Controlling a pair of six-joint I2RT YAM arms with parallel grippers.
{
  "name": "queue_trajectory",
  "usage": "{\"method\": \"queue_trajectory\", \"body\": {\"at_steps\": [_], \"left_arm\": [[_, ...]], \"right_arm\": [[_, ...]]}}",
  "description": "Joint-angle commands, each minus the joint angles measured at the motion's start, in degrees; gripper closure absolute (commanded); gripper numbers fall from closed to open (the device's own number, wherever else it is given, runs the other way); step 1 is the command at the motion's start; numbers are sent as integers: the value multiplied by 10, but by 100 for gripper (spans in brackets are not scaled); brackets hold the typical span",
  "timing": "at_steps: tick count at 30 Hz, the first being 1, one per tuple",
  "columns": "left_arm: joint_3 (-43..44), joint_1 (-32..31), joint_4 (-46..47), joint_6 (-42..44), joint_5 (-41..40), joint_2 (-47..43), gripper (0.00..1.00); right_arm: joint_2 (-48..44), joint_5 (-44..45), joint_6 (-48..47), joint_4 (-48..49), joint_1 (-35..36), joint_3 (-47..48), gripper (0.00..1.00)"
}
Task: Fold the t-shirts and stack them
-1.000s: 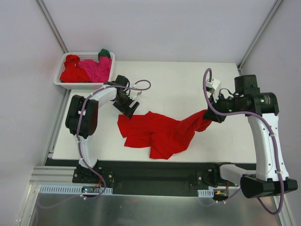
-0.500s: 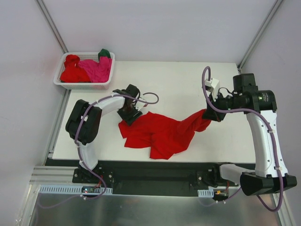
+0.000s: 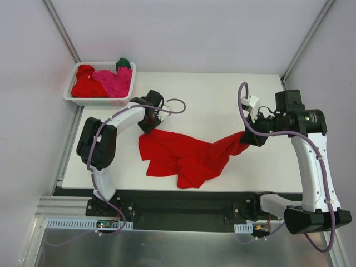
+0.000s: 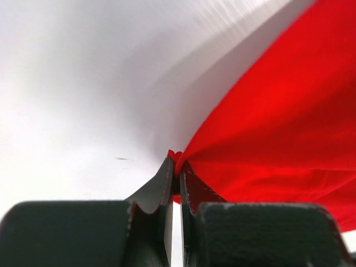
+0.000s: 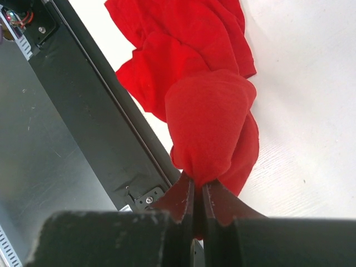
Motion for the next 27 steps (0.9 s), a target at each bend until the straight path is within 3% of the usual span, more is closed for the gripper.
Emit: {"method": "queue_trajectory", "body": {"at_steps": [1, 7, 14, 22, 27], "left_arm": [[112, 19, -19, 40, -61, -53, 100], [209, 33, -48, 70, -89, -91, 100], [232, 47, -58, 93, -118, -151, 100], [323, 68, -74, 138, -165, -205, 100], [369, 71, -77, 135, -155, -233, 100]], "right_arm": [[-18, 20, 4, -14, -1, -25, 99], [-14, 47, 16, -4, -1, -27, 99], [-23, 140, 64, 55, -6, -20, 99], [-6, 204, 96, 86, -24, 39, 99], [-19, 251, 122, 141, -36, 52, 99]]}}
